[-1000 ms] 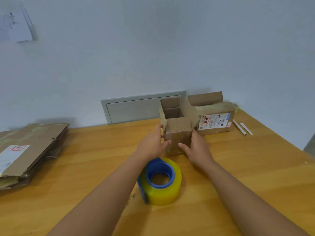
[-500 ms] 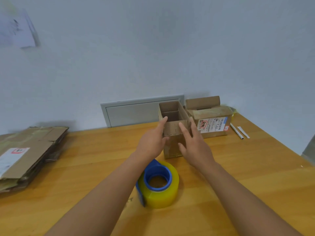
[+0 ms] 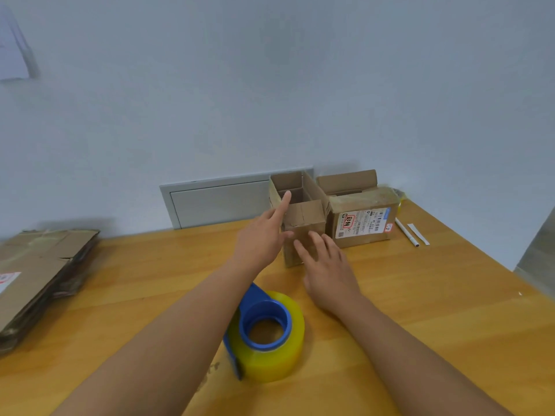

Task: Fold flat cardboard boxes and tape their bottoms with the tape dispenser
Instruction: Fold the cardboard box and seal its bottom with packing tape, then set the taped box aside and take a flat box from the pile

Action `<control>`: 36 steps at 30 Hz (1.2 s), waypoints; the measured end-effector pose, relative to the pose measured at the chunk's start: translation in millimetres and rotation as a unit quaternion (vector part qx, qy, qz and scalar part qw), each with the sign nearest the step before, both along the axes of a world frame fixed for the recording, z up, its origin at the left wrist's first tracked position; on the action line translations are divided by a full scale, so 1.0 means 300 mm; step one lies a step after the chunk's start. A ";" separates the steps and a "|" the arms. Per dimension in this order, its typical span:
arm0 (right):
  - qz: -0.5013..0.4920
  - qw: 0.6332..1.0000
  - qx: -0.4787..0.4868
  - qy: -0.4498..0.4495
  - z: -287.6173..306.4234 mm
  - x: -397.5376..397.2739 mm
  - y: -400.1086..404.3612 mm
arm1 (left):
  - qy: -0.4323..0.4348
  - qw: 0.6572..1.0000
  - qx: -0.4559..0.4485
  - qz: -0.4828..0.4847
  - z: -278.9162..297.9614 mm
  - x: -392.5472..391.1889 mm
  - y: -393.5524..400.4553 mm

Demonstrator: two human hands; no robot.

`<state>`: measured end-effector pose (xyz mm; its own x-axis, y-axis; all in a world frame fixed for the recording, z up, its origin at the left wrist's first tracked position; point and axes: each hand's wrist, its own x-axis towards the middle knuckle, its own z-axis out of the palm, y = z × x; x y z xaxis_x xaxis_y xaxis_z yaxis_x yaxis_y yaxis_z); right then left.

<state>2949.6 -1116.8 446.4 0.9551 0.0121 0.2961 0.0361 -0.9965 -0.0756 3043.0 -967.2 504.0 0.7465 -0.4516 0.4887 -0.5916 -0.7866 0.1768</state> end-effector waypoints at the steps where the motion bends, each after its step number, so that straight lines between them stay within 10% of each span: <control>1: -0.006 1.000 -0.002 0.005 0.002 0.018 0.003 | 0.016 1.000 -0.002 -0.005 -0.004 0.015 -0.009; 18: -0.063 0.998 0.003 0.026 0.077 0.087 0.052 | 0.075 0.992 0.097 0.035 0.028 0.052 0.031; 26: 0.036 0.991 0.018 -0.128 0.279 0.099 0.334 | -0.003 0.990 0.059 0.132 0.104 -0.093 0.463; 36: 0.192 0.979 0.050 -0.037 0.227 0.063 0.987 | 0.014 0.947 0.085 0.309 0.015 -0.355 1.093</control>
<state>2968.6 -820.7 514.5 0.8615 0.3341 0.3824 0.4163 -0.8959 -0.1550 2936.5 -639.2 508.6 0.9052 0.0055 0.4250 -0.0056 -0.9997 0.0250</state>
